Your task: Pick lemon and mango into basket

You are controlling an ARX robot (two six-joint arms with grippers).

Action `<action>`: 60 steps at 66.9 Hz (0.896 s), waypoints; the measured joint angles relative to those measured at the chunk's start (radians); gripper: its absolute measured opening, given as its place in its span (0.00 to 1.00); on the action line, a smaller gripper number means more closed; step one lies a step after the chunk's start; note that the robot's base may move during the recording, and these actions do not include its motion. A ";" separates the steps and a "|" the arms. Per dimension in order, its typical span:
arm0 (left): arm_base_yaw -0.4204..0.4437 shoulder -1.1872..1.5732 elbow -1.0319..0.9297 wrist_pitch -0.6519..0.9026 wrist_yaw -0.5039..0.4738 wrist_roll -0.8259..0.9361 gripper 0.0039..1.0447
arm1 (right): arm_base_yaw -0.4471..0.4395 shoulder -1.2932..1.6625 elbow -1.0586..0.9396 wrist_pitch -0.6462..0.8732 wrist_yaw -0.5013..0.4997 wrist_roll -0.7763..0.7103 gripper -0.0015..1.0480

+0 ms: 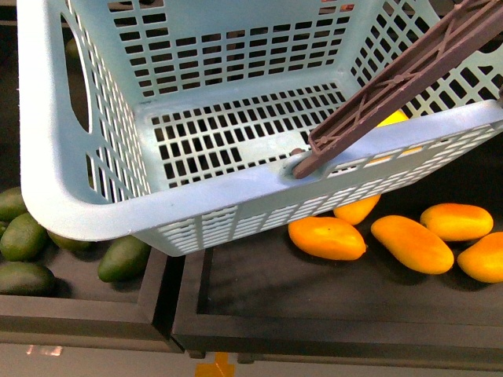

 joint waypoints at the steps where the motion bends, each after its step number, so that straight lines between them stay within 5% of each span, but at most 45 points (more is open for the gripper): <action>1: 0.000 0.000 0.000 0.000 -0.001 0.000 0.14 | 0.017 -0.014 -0.005 0.003 0.008 -0.001 0.60; 26: 0.000 0.000 0.000 0.000 -0.004 0.000 0.14 | 0.286 -0.039 -0.019 0.002 0.146 -0.063 0.60; 33: 0.000 0.000 0.000 0.000 -0.003 0.000 0.14 | 0.328 -0.023 -0.035 -0.021 0.155 -0.080 0.75; 43: 0.000 0.000 0.000 0.000 -0.004 0.000 0.14 | 0.340 -0.042 -0.072 -0.033 0.170 -0.094 0.93; 60: 0.001 0.000 -0.003 0.000 -0.008 -0.007 0.14 | 0.222 -0.278 -0.171 -0.051 0.251 -0.214 0.92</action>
